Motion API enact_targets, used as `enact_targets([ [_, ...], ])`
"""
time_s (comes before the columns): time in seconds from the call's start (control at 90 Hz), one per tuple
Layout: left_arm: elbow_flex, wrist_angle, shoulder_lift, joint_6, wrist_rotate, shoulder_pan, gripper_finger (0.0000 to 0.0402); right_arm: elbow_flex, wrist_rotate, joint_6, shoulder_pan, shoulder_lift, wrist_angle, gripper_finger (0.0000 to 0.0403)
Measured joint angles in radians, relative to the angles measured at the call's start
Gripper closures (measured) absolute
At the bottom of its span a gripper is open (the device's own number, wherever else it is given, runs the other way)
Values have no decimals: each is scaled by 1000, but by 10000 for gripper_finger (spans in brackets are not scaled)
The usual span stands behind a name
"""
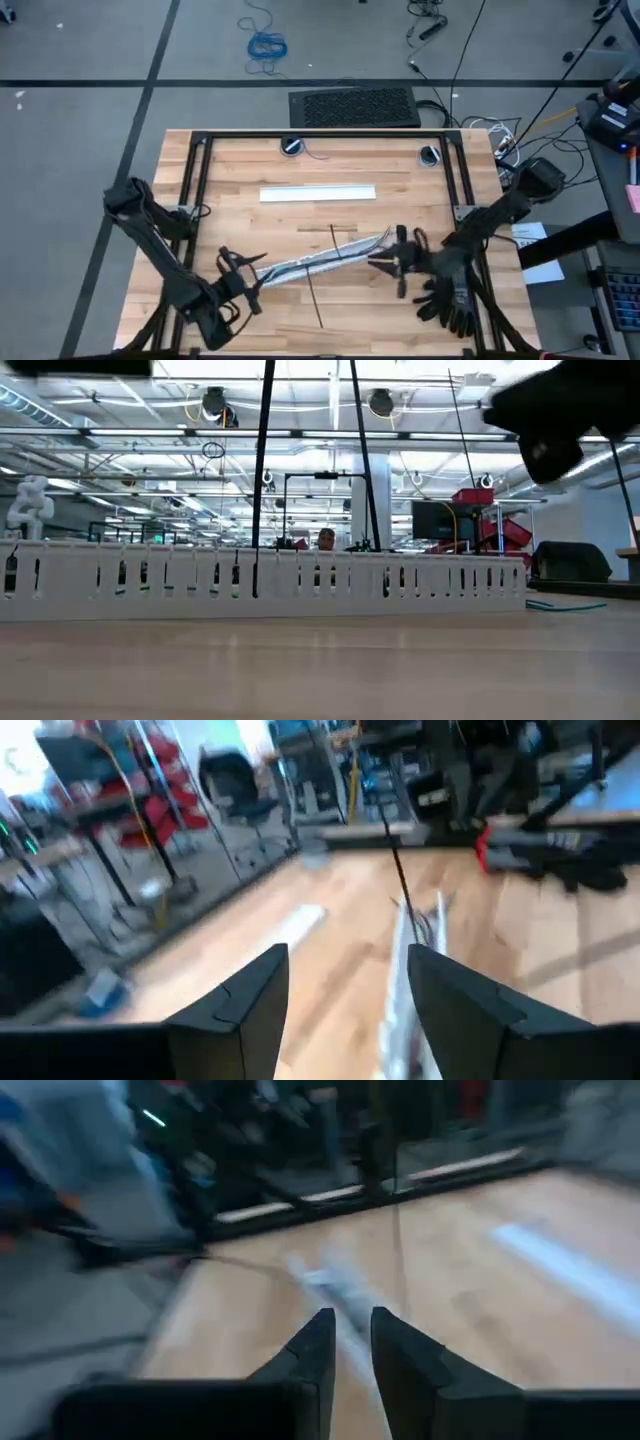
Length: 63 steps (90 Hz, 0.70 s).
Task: Ziptie cables
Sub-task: Put the ziptied cables into the cable duct
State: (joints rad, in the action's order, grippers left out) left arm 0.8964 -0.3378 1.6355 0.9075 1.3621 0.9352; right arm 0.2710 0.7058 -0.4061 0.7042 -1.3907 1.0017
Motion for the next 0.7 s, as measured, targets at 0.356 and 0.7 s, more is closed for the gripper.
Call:
enact_targets([
  [0.356, -142, 805, 113, -519, -433, -123, 198, 148, -6, 79, 27, -283, 155, 346],
  [0.7, -136, 544, 104, -250, -550, -135, 198, 300, -157, -21, -56, -271, -233, 346],
])
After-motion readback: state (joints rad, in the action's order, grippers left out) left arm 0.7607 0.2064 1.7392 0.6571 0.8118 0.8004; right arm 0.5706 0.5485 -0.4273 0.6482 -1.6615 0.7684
